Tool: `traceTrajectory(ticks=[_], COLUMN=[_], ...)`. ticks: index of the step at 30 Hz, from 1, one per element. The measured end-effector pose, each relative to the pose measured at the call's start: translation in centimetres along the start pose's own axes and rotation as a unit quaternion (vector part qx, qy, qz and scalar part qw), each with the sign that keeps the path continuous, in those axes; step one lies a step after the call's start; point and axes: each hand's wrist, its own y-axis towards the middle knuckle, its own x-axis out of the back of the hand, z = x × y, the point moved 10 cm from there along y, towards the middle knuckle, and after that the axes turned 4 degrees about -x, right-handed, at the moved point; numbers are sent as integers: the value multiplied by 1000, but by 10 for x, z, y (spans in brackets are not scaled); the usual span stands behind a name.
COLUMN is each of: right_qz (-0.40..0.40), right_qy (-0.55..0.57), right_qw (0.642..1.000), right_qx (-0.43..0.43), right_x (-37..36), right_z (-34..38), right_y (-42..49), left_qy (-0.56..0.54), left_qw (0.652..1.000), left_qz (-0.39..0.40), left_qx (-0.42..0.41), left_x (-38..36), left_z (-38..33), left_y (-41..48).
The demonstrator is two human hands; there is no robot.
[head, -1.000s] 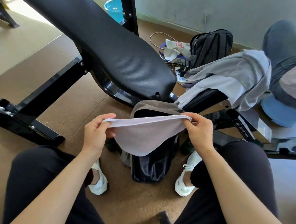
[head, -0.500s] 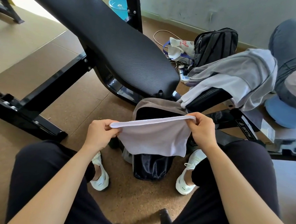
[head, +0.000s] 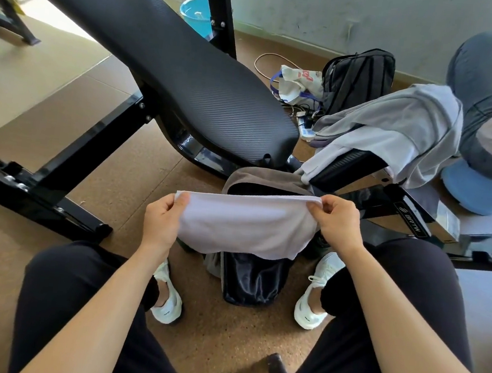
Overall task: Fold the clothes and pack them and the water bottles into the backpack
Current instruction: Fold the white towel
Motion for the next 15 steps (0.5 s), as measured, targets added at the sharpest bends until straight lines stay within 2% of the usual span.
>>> traceTrajectory(ticks=[4, 10, 15], right_qz=[-7, 29, 71], right_qy=[5, 77, 138], right_qw=[1000, 996, 988], right_qx=[-9, -19, -5], right_x=[-4, -16, -35], right_z=[1, 4, 20], right_y=[-3, -10, -32], left_qy=[30, -22, -35], left_qw=[999, 999, 998], left_qz=[-9, -28, 45], left_qx=[-11, 1, -18], left_x=[0, 1, -25], left_z=[2, -6, -19], left_y=[-2, -10, -28])
